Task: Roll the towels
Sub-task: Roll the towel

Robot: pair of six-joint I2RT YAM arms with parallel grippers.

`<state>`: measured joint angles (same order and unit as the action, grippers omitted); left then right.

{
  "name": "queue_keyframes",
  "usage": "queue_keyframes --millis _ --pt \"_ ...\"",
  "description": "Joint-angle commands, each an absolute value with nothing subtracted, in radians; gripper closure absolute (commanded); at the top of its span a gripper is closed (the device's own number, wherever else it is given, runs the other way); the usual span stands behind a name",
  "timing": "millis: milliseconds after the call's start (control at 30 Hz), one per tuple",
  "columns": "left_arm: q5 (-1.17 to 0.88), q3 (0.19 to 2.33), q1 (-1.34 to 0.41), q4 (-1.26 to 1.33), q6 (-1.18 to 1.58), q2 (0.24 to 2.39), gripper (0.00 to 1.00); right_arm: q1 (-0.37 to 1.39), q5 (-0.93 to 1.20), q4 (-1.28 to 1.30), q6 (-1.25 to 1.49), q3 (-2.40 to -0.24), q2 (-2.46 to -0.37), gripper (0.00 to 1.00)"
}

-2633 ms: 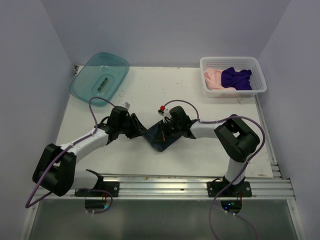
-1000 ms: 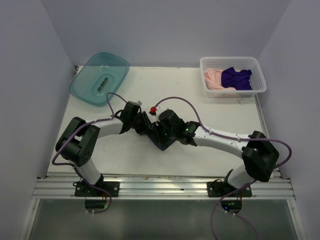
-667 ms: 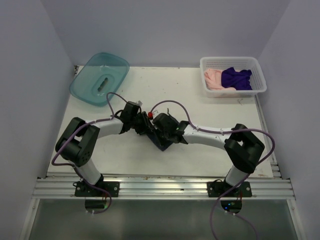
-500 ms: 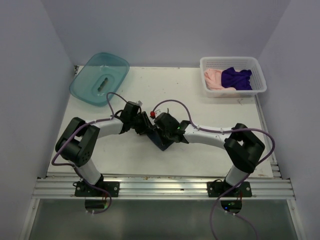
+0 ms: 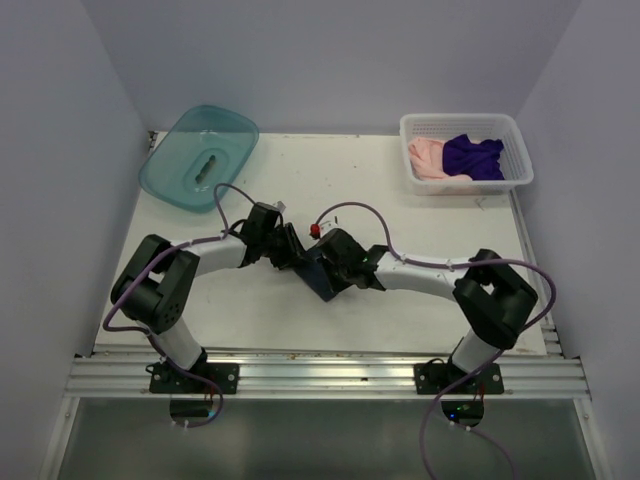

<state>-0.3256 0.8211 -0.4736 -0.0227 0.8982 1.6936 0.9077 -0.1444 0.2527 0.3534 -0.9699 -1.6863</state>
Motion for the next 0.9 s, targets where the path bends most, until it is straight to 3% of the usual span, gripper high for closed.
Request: queue_keyframes --millis 0,100,167,533,767,867 --pt "-0.282 0.830 -0.474 -0.095 0.861 1.684 0.64 0.933 -0.201 0.268 0.334 -0.966 -1.569 1.00" --pt "-0.281 0.830 -0.476 -0.095 0.861 1.684 0.64 0.962 -0.227 0.275 0.315 -0.985 -1.545 0.96" --pt "-0.281 0.830 -0.474 -0.097 0.861 1.684 0.64 0.986 -0.244 0.278 0.293 -1.000 -1.558 0.85" --pt "-0.278 0.833 -0.476 -0.104 0.862 1.687 0.64 1.078 -0.364 0.267 0.209 -1.057 -1.710 0.48" --pt "-0.276 0.831 -0.476 -0.106 0.864 1.690 0.64 1.080 -0.382 0.227 0.199 -1.042 -1.776 0.45" --pt "-0.276 0.831 -0.476 -0.107 0.867 1.690 0.64 1.081 -0.383 0.206 0.215 -1.028 -1.804 0.52"
